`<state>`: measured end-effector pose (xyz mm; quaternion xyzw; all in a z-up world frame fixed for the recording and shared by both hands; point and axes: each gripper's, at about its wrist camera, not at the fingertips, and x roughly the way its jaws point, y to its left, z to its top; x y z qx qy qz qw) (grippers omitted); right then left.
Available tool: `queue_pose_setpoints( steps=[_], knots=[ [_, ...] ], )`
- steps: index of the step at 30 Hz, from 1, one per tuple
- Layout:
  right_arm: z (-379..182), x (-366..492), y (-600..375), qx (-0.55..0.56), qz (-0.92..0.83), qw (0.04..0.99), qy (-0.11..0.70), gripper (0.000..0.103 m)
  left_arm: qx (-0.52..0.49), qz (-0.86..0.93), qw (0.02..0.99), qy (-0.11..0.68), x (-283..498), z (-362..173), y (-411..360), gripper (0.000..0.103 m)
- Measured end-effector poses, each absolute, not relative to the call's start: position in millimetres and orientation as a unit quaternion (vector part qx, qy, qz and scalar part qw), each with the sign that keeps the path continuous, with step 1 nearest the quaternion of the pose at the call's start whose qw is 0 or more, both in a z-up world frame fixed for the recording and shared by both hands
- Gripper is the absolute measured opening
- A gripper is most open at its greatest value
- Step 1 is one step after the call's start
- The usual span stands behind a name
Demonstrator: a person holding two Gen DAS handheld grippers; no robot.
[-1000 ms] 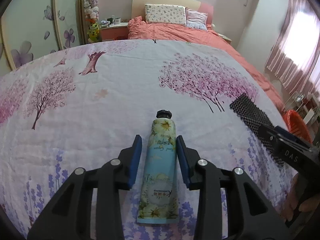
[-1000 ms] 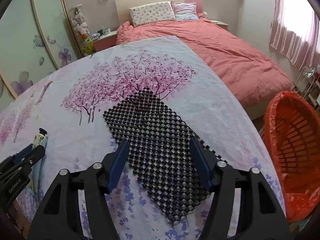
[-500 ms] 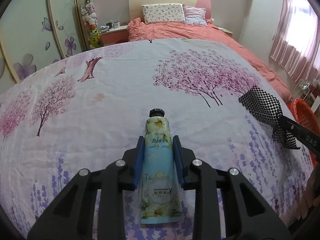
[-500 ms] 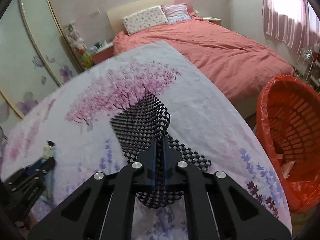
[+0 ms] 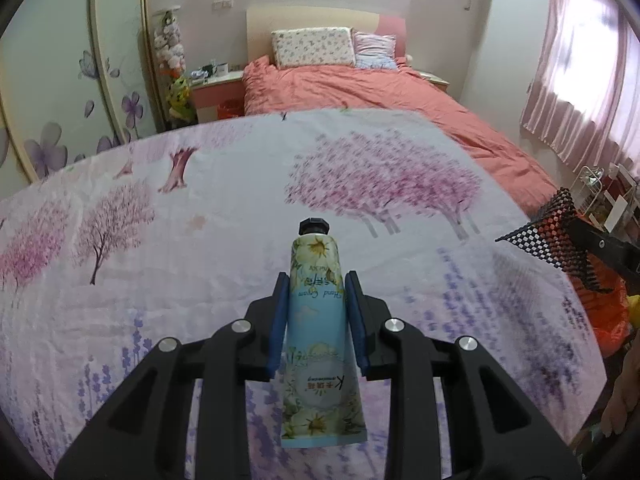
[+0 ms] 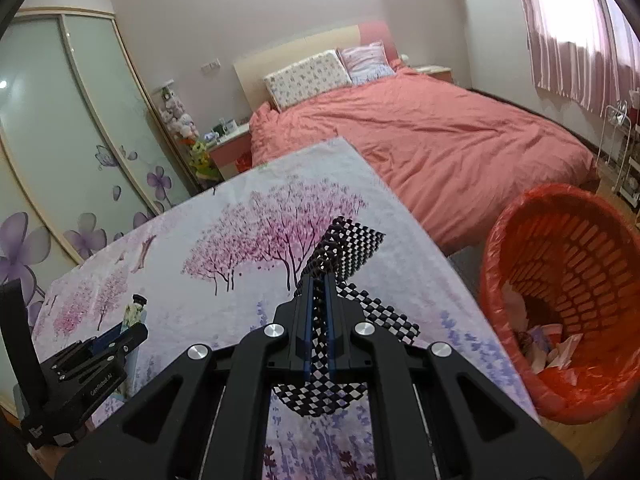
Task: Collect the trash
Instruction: 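Carry the blue tube and mesh pad over the orange basket and open both tools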
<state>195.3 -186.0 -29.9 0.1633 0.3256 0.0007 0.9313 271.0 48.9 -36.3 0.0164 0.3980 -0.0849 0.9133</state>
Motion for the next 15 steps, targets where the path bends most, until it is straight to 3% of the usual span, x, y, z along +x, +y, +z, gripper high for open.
queue_pose_setpoints(
  steps=[15],
  knots=[
    [6, 158, -222, 0.181, -0.006, 0.947, 0.266, 0.005, 0.03, -0.143, 0.919, 0.367, 240, 15, -10, 0.028]
  ],
)
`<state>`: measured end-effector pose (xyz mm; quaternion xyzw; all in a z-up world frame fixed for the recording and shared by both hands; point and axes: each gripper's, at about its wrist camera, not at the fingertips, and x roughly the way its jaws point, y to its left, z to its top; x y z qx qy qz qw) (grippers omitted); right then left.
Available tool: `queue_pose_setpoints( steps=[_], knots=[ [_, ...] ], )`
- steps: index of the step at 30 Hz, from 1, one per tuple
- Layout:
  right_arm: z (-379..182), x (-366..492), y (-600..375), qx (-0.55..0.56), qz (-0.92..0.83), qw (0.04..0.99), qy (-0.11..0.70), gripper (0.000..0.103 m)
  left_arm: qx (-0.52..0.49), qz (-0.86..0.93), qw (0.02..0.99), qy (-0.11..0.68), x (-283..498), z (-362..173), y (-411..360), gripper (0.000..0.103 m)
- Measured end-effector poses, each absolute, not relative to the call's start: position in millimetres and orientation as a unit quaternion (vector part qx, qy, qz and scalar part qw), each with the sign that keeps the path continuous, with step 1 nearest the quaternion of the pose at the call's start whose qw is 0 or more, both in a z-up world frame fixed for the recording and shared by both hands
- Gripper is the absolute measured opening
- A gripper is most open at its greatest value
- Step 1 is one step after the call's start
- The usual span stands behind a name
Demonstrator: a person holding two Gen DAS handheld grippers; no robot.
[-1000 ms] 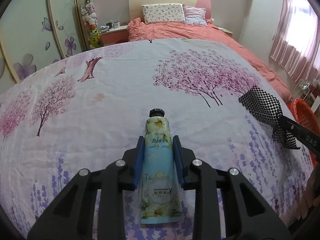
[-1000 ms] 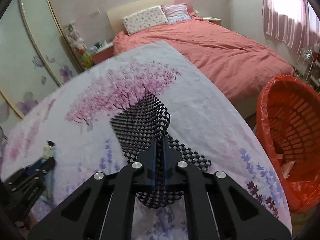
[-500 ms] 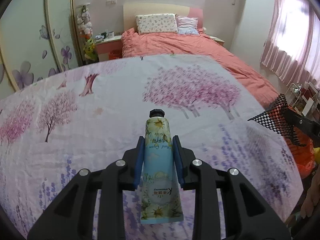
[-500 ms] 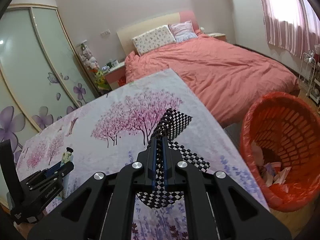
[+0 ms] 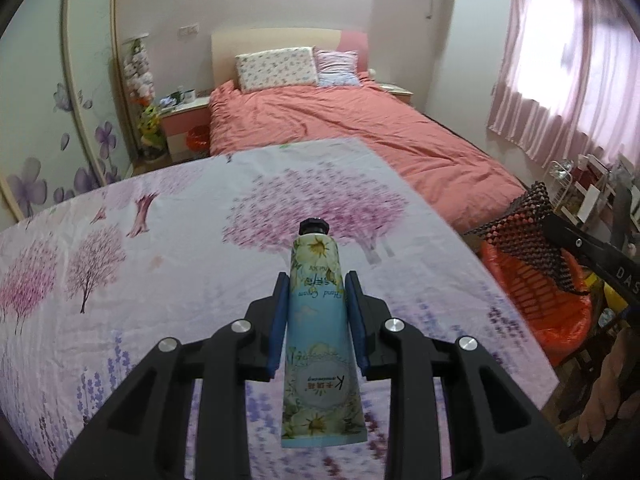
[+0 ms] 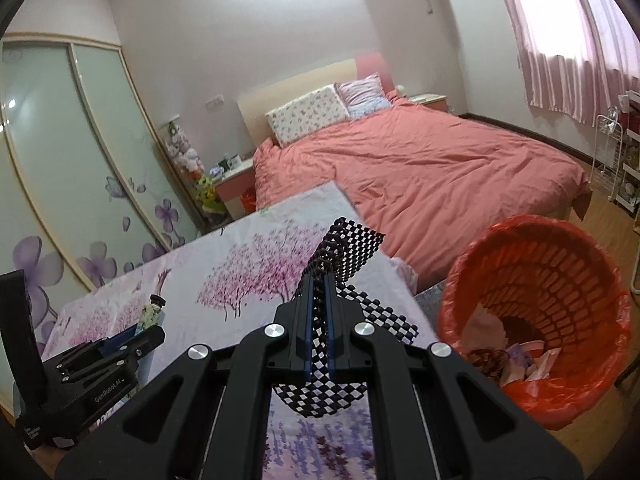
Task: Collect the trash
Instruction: 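Carry the blue tube and mesh pad over the orange basket and open both tools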
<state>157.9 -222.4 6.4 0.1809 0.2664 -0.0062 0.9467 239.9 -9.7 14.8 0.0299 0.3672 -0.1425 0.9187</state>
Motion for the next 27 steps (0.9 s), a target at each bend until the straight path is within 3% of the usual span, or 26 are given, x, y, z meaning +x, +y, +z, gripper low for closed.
queue_pose_setpoints(
  steps=[13, 27],
  knots=[
    [20, 115, -284, 0.196, -0.054, 0.952, 0.229, 0.005, 0.053, -0.224, 0.909, 0.346, 211, 42, -99, 0.028],
    [4, 97, -352, 0.228, -0.11, 0.941, 0.225, 0.005, 0.055, -0.335, 0.871, 0.356, 197, 27, -225, 0.028]
  ],
)
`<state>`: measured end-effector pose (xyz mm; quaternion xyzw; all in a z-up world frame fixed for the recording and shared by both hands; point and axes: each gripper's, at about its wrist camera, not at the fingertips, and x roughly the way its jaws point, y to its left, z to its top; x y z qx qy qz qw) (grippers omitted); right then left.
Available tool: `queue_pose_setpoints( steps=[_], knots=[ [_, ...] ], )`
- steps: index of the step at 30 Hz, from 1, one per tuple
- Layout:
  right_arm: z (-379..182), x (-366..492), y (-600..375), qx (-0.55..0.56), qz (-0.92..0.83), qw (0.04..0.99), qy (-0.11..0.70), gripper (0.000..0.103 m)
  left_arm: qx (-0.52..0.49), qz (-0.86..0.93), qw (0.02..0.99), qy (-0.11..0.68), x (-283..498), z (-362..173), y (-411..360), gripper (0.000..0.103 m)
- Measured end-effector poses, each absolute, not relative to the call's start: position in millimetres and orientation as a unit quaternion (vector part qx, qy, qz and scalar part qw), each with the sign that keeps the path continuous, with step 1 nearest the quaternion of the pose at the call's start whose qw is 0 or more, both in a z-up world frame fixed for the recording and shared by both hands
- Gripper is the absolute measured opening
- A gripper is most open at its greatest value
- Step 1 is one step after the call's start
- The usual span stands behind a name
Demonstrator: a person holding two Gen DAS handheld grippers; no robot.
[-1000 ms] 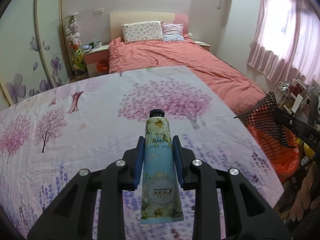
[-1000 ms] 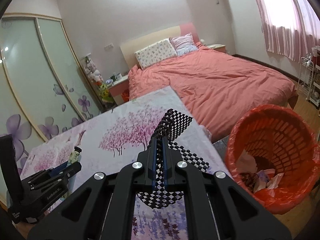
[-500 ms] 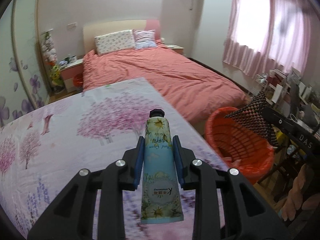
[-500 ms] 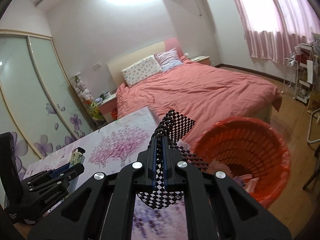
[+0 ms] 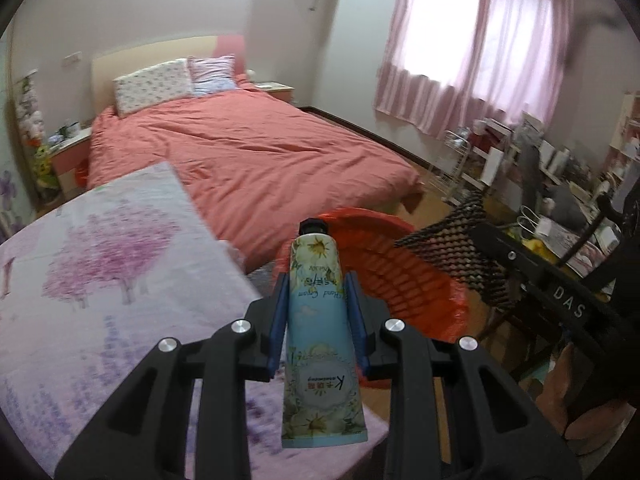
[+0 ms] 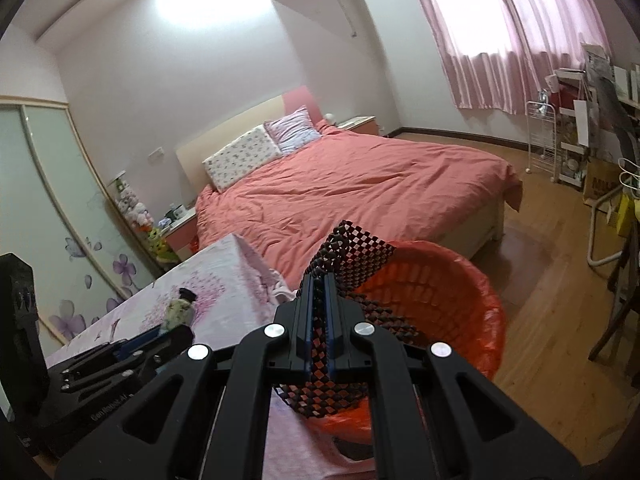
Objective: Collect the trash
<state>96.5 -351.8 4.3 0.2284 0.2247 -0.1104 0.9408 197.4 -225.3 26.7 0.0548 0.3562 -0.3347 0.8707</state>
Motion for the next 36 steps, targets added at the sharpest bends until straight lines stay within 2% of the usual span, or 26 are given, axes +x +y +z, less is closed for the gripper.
queue_pose_setpoints(
  steps=[11, 13, 16, 17, 19, 23, 24, 26, 27, 29, 31, 34, 36],
  knots=[
    [-13, 106, -392, 0.262, -0.112, 0.93, 0.232, 0.006, 0.077, -0.349, 0.856, 0.373, 212, -6, -287, 0.029],
    [-17, 109, -397, 0.266, -0.109, 0.928, 0.238, 0.008, 0.077, -0.345, 0.856, 0.377, 217, -11, -290, 0.038],
    [-25, 114, -405, 0.272, -0.113, 0.923, 0.249, 0.019, 0.083, -0.328, 0.861, 0.38, 226, -19, -289, 0.044],
    [-26, 112, -407, 0.273, -0.114, 0.922, 0.25, 0.027, 0.085, -0.321, 0.863, 0.381, 228, -20, -287, 0.045],
    [-28, 107, -409, 0.273, -0.118, 0.921, 0.251, 0.034, 0.086, -0.307, 0.867, 0.383, 232, -23, -281, 0.045],
    [-25, 94, -400, 0.252, -0.134, 0.925, 0.25, 0.055, 0.08, -0.281, 0.877, 0.38, 234, -24, -256, 0.046],
    [-22, 88, -393, 0.239, -0.139, 0.929, 0.246, 0.06, 0.08, -0.277, 0.881, 0.376, 232, -23, -249, 0.049],
    [-13, 78, -376, 0.207, -0.152, 0.938, 0.233, 0.077, 0.079, -0.266, 0.89, 0.363, 224, -19, -230, 0.055],
    [-10, 75, -372, 0.194, -0.157, 0.941, 0.228, 0.081, 0.079, -0.262, 0.893, 0.356, 219, -15, -222, 0.061],
    [-2, 65, -355, 0.161, -0.171, 0.949, 0.212, 0.096, 0.076, -0.25, 0.904, 0.339, 207, -8, -201, 0.069],
    [7, 52, -333, 0.125, -0.191, 0.954, 0.194, 0.101, 0.067, -0.237, 0.913, 0.326, 194, 0, -179, 0.081],
    [12, 37, -303, 0.078, -0.206, 0.958, 0.183, 0.101, 0.06, -0.22, 0.923, 0.309, 174, 10, -154, 0.093],
    [15, 31, -289, 0.059, -0.203, 0.96, 0.184, 0.101, 0.06, -0.205, 0.932, 0.294, 156, 15, -132, 0.097]
  ],
)
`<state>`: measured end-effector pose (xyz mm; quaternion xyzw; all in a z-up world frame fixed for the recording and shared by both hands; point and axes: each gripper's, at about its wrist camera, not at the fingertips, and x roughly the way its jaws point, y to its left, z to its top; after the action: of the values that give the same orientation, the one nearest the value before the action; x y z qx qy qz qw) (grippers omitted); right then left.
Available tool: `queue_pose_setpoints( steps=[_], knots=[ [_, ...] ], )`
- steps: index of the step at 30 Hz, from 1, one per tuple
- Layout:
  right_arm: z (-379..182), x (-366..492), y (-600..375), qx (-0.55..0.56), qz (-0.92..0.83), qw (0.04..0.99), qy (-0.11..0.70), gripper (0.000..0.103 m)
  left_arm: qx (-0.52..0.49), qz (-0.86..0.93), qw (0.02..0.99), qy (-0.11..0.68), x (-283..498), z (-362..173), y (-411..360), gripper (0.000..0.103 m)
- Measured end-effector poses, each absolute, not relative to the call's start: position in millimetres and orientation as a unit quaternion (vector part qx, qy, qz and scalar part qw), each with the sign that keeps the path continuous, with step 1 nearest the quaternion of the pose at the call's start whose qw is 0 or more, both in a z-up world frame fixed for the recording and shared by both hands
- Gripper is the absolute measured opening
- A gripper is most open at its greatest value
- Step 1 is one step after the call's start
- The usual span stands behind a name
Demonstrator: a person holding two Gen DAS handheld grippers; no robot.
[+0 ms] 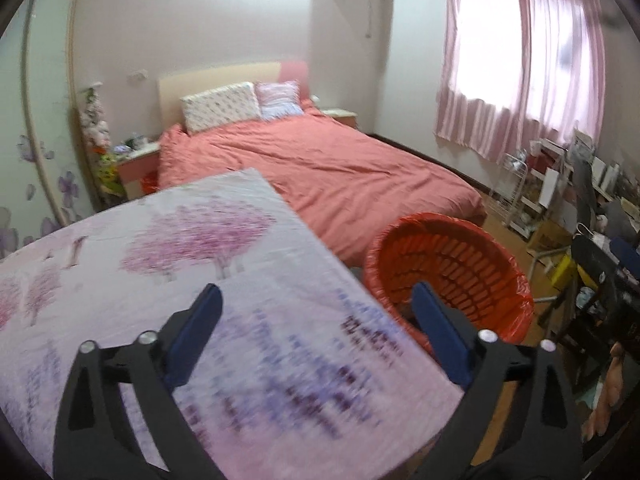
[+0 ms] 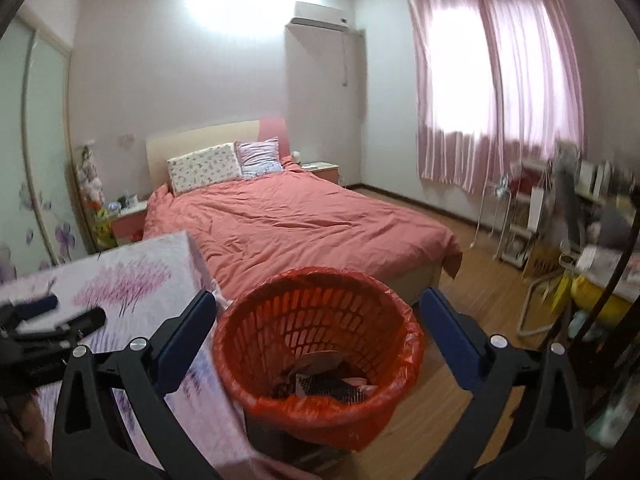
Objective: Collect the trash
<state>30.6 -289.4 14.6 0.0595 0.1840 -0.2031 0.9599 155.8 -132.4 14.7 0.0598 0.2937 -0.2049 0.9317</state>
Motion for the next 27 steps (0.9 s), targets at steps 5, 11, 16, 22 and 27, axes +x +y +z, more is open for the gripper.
queue_pose_setpoints(
  steps=[5, 11, 16, 22, 27],
  knots=[
    [14, 12, -261, 0.04, -0.216, 0.957, 0.192, 0.101, 0.063, -0.178, 0.946, 0.265, 112, 19, -93, 0.099],
    [11, -12, -242, 0.07, -0.227, 0.953, 0.188, 0.101, 0.056, -0.134, 0.961, 0.233, 61, 16, -56, 0.099],
    [8, -25, -235, 0.084, -0.246, 0.947, 0.188, 0.101, 0.052, -0.089, 0.971, 0.217, 29, 13, -37, 0.099],
    [3, -31, -222, 0.084, -0.254, 0.943, 0.2, 0.101, 0.021, -0.071, 0.971, 0.228, 17, 13, -17, 0.099],
    [-3, -32, -211, 0.084, -0.249, 0.941, 0.213, 0.101, 0.004, -0.057, 0.964, 0.26, 20, 5, -6, 0.099]
  ],
)
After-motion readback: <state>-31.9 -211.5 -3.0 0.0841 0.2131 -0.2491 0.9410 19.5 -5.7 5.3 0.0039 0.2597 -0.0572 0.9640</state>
